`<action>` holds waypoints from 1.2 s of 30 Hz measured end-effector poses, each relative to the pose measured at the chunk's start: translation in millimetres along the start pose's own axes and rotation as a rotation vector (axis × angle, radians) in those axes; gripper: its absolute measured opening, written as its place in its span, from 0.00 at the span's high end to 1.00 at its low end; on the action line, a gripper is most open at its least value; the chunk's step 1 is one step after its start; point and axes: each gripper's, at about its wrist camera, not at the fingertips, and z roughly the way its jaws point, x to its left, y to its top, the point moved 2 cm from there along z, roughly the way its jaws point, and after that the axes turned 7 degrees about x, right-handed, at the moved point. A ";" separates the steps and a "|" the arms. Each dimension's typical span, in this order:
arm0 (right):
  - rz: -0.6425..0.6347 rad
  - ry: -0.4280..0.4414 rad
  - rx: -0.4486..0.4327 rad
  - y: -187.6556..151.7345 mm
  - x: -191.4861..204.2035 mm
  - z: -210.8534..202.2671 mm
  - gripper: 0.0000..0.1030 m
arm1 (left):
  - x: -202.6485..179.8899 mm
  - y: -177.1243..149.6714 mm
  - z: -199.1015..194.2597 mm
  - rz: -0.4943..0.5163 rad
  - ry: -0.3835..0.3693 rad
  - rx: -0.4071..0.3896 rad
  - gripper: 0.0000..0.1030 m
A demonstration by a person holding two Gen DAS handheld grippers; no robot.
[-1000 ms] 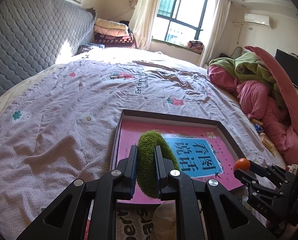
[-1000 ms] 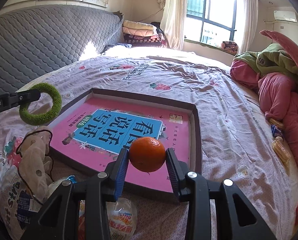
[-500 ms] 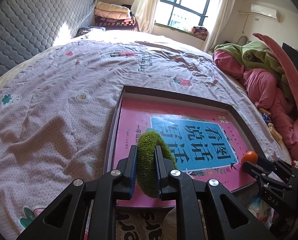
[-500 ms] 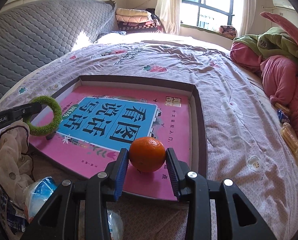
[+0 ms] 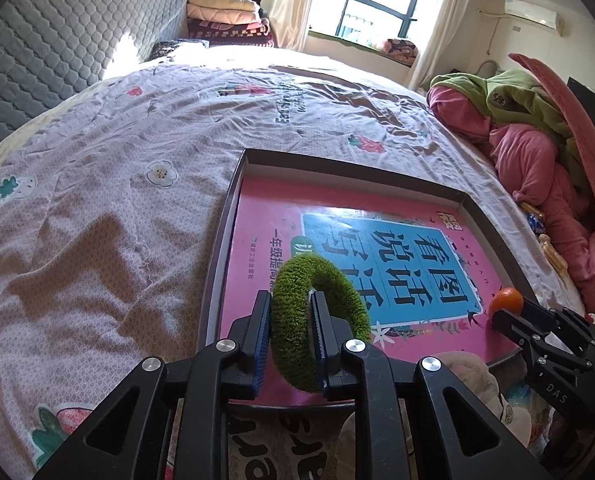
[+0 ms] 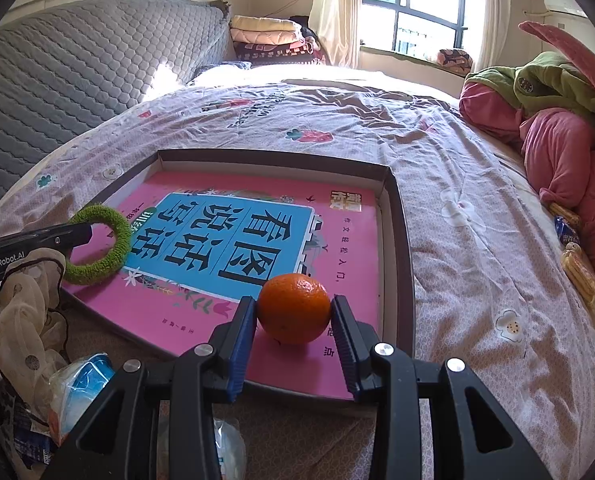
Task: Organize objects
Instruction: 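Carry the green ring over the tray with the left tool while the right tool carries the orange, then lower and release the ring in the tray with the left tool while the right tool releases the orange there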
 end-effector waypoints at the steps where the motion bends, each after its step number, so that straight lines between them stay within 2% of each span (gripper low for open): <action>1: 0.001 0.001 0.000 0.3 -0.2 0.2 0.62 | 0.3 0.1 0.5 0.000 0.003 0.002 0.78; 6: 0.001 0.000 0.001 0.3 0.0 0.4 0.62 | 3.9 0.7 0.9 0.004 0.043 -0.006 0.63; 14: 0.001 -0.016 -0.002 0.2 -3.1 -0.9 0.62 | 4.0 0.7 -3.4 0.004 0.041 -0.014 0.58; 24: 0.013 -0.024 0.000 1.0 -6.5 -2.7 0.62 | 4.0 2.8 -17.2 -0.003 0.036 -0.039 0.56; 31: 0.019 -0.018 -0.015 2.5 -7.2 -8.1 0.62 | -2.5 1.4 -35.2 0.003 0.004 -0.063 0.52; 36: 0.029 0.001 -0.026 3.9 -6.0 -13.8 0.55 | -10.5 -2.7 -48.1 0.010 -0.013 -0.075 0.50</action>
